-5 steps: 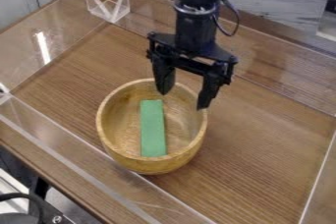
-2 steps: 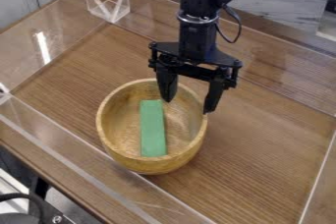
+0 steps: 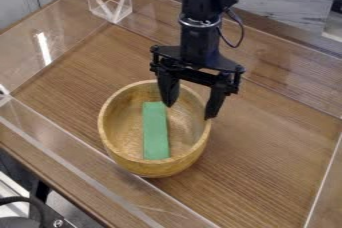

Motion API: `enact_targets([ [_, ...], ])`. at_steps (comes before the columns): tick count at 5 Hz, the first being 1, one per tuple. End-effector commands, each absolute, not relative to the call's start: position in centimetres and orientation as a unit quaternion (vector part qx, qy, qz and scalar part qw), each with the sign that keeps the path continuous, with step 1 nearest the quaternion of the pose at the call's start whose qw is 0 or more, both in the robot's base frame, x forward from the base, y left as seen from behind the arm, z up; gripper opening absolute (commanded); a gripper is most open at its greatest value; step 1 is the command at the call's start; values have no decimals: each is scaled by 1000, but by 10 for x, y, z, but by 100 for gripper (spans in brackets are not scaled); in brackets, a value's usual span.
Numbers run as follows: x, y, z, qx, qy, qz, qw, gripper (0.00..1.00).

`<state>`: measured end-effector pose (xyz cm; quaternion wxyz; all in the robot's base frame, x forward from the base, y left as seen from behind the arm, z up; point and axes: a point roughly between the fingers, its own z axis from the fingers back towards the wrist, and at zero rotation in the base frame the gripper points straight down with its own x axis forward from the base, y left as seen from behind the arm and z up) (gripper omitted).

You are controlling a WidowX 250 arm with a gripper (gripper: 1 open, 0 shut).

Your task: Remove the green block from inside the brown bowl and put it on the table

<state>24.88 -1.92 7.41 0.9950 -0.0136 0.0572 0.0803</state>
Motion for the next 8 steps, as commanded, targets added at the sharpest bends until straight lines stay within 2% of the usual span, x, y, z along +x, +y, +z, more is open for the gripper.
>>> enact_targets([
  [1,239,-23,87,-18,36,90,995,100],
  [3,217,-28,83,-21,38,117,992,100],
  [4,216,-19,85,-27,33,128,991,0],
  [5,217,-12,88,-33,35,126,991,100],
  [7,210,-11,86,-39,34,118,992,100],
  [8,216,1,72,-42,31,123,991,100],
])
